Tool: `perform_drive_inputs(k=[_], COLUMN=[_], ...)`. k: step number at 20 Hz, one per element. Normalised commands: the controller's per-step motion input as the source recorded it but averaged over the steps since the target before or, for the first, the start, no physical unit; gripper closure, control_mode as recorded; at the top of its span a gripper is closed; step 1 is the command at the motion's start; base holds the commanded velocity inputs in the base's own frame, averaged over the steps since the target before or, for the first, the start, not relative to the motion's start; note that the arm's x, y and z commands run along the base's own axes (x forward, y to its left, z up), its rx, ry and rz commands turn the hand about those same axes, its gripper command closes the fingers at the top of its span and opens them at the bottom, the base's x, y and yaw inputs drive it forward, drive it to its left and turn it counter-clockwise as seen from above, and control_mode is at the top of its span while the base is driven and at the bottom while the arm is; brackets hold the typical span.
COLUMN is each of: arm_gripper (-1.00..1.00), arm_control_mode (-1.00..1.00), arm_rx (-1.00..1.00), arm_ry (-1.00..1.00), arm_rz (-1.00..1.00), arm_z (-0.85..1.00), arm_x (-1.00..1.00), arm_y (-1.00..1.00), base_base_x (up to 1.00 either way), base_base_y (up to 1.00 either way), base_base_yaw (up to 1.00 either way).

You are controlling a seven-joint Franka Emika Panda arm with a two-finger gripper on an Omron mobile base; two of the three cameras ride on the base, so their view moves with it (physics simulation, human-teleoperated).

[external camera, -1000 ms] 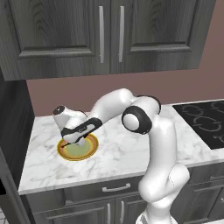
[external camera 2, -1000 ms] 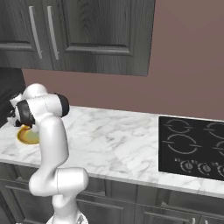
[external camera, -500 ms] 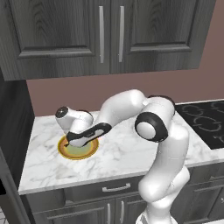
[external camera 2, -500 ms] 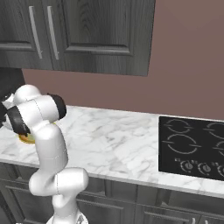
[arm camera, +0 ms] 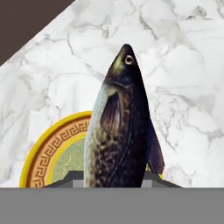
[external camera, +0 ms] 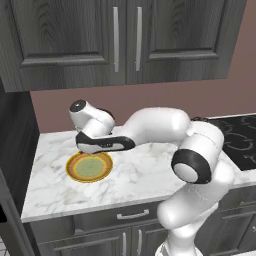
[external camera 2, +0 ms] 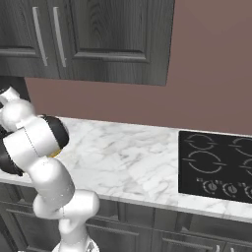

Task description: Place the fish on the rack of the oven, and slide the rack back inside. Close the oven door.

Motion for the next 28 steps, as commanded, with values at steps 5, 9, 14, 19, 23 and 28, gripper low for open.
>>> perform_drive_inputs(k=[5,9,14,19,23,28], arm_gripper=[1.0,1.0,1.0,1.0,1.0,1.0], arm_control_mode=[-1.0,-1.0,-1.0,-1.0,-1.0,-1.0], arm_rx=[0.0,0.0,0.0,0.0,0.0,0.0], arm_ry=[0.0,0.0,0.0,0.0,0.0,0.0], arm_rz=[0.01,0.04,0.07,0.01,0.0,0.0], arm_z=[0.27,0.1,0.29,0.12,0.0,0.0], arm_x=[-0.94,-0.87,-0.66,-0.35,-0.29,-0.25], arm_y=[-0.66,-0.75,-0.89,-0.79,-0.85,-0.89], base_base_x=[0.0,0.0,0.0,0.0,0.0,0.0], base_base_y=[0.0,0.0,0.0,0.0,0.0,0.0], base_base_yaw=[0.0,0.0,0.0,0.0,0.0,0.0])
